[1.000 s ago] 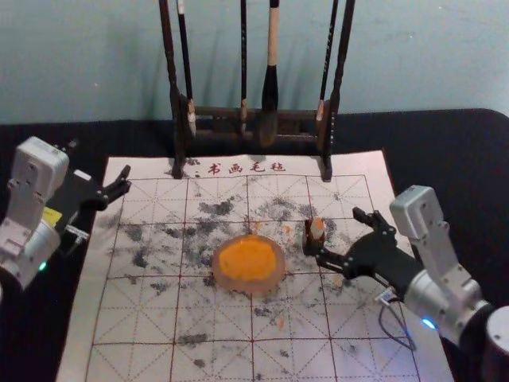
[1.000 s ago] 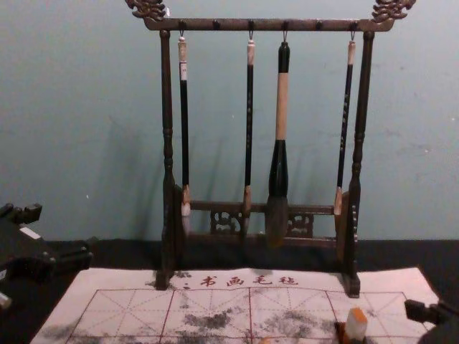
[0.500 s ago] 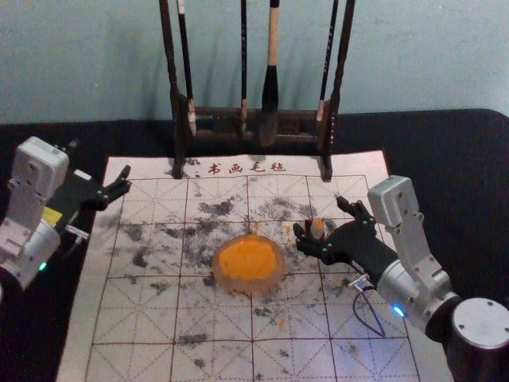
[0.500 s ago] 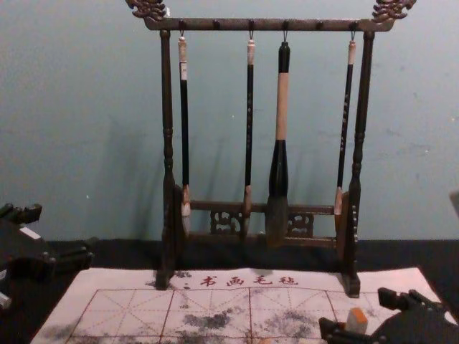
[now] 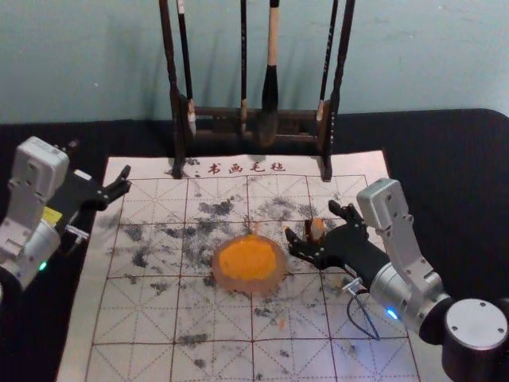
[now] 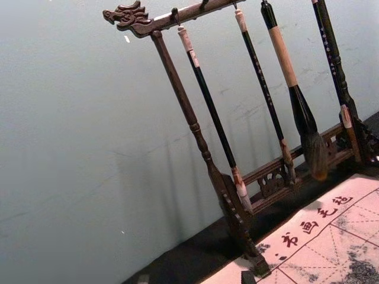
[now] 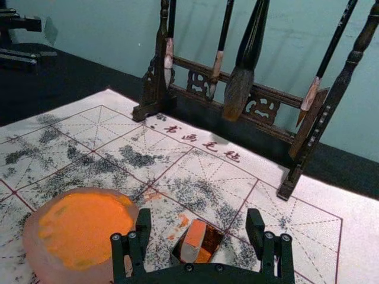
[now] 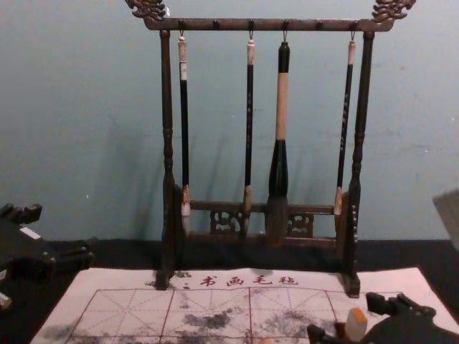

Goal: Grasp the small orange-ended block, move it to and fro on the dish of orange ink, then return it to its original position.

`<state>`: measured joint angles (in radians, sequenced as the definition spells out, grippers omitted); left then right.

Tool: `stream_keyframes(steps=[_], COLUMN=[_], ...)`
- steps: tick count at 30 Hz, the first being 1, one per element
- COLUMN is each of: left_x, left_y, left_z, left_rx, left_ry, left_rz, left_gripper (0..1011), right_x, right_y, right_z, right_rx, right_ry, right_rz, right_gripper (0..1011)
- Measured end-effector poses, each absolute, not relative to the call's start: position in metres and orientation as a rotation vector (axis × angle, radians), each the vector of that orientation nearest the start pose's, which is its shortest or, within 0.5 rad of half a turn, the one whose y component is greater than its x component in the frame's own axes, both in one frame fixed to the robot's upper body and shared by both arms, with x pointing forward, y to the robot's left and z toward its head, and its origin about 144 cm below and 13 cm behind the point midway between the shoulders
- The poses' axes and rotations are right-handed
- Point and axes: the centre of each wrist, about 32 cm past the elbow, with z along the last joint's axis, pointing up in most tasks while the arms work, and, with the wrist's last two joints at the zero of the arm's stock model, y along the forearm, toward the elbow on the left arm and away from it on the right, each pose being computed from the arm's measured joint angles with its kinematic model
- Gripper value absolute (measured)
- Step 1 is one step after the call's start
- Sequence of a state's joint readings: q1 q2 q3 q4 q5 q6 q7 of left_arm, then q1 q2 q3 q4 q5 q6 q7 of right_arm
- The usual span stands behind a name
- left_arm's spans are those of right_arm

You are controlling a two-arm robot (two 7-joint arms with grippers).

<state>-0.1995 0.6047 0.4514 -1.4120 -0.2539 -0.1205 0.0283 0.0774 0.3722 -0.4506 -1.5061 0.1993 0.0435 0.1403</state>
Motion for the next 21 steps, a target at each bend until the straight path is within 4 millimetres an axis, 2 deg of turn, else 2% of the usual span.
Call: stream_keyframes(steps=[21], left_x=[0.4886], left_y=[0.3097], left_z=[1.1397], left_rx=[0.305], left_ry=[-0.285], left_rz=[1.248], left_gripper=[1001], right_x=[0.4499], right_y=[-0.2100], right_z=[1.1155], right_rx=[-0.275], right_ry=[-0.026], right_rz=[-1.018], right_gripper=[1000])
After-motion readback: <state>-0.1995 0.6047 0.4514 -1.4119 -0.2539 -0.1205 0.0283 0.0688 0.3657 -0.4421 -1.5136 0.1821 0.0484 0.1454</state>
